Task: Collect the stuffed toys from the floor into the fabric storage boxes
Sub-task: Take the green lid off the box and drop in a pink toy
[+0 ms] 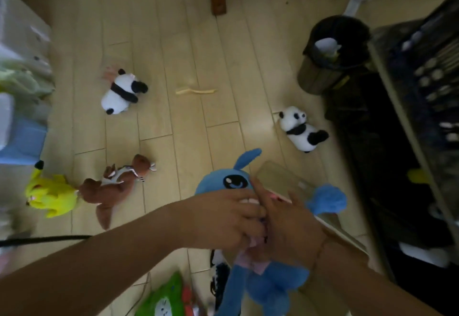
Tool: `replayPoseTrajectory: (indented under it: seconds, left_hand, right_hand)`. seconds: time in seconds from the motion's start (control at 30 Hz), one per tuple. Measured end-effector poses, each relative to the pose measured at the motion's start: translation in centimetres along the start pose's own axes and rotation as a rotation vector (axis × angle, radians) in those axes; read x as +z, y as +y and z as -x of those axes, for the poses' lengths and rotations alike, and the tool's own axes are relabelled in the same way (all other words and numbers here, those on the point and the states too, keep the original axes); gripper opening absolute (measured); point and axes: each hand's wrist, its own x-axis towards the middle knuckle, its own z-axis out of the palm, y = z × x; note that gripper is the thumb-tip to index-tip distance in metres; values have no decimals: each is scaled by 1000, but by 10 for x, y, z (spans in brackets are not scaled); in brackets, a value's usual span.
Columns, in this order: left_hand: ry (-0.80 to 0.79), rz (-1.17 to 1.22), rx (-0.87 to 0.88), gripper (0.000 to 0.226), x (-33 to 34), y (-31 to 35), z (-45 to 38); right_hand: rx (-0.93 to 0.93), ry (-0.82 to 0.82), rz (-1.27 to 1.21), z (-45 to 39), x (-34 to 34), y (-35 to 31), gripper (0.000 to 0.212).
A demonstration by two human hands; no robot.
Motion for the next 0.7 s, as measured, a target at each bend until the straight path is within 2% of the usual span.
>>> replayPoseTrajectory:
  seconds: [0.07,0.17,0.2,0.27,0.33,0.37,0.43,0.5,0.63,0.7]
  left_hand:
    - [45,12,-11,5,18,11,-13]
    - [123,143,-172,5,52,42,-27]
    - [139,195,-308,11,66,57,-32]
    - [125,404,-755,40,93,94,-43]
    - [33,735,-1162,60,123,124,-52]
    - [-39,900,-1248,65,143,136,-55]
    - [-182,1051,-1236,58,176,151,-60]
    - [-230,996,-1219,45,202,149,-66]
    - [-352,909,-1236,42,270,122,-70]
    - [-369,845,-1146,44,306,105,-74]
  right_hand:
    - [125,112,-217,21,21,14,132]
    - [393,98,-571,59,67,35,133]
    - [509,130,-746,72,88,42,130]
    - [714,308,-1064,91,128,51,125]
    - [876,458,-1183,104,170,65,120]
    - [942,500,-1216,108,188,71,112]
    - [1010,490,-1232,105,216,80,100]
    - [1002,503,-1227,90,244,99,98]
    - [1049,532,-1207,52,303,142,113]
    - [1079,551,-1218,32,336,163,124]
